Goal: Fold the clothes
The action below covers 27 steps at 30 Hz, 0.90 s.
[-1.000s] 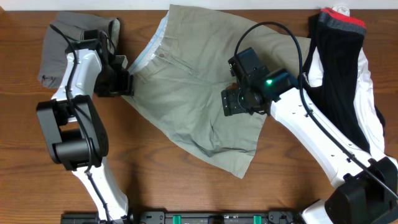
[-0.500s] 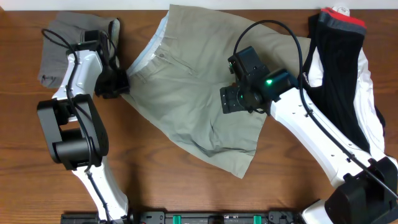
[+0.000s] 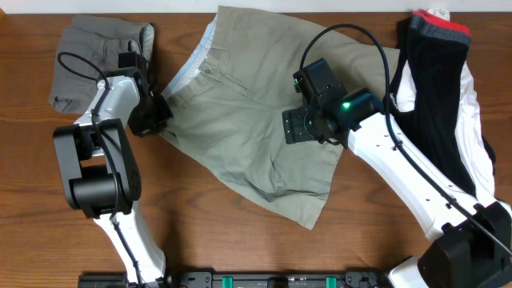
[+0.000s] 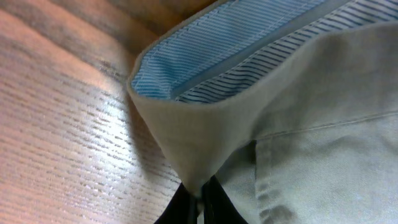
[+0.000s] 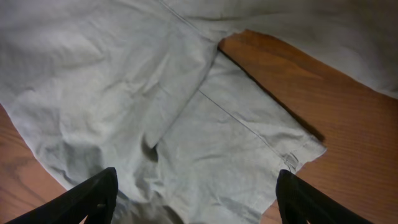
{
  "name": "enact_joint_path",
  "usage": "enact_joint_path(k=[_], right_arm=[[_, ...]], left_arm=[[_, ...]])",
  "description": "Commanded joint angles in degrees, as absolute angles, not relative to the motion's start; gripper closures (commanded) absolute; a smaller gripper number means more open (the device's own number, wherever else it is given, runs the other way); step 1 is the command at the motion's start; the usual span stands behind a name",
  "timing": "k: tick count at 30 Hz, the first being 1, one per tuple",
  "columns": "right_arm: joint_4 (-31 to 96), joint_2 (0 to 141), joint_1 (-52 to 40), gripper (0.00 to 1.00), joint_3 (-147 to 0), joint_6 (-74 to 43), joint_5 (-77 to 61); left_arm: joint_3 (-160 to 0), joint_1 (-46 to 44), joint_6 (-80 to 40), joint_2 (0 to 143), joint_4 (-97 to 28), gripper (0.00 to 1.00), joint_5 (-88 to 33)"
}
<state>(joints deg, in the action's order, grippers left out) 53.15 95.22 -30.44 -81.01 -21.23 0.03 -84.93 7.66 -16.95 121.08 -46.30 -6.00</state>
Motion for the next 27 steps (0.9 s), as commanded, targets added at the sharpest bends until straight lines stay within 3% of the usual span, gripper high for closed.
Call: enact_joint_path(k=[1, 14, 25, 26, 27], right_arm=[[52.66, 94.89, -29.89, 0.21, -81.58, -20.51, 1.08], [49.19, 96.14, -27.99, 0.22, -81.56, -20.78, 3.22], [46.57, 103.57, -24.73, 0.22, -81.56, -20.97, 2.7], [46.22, 104.18, -24.69, 0.22, -81.56, -20.95, 2.7], [45.76, 104.84, -24.64, 0.22, -81.56, -20.95, 2.7]], left_arm=[[-84.53, 7.62, -18.17, 121.84, -49.52, 0.94, -5.32], [-83.2, 7.62, -18.11, 121.84, -74.67, 0.94, -2.85], [-71.16, 7.62, -19.92, 121.71, -66.0, 0.94, -2.68], [-70.89, 7.62, -19.46, 121.64, -65.45, 0.93, -2.7], [-70.76, 7.62, -18.87, 121.6, -64.95, 0.85, -2.7]])
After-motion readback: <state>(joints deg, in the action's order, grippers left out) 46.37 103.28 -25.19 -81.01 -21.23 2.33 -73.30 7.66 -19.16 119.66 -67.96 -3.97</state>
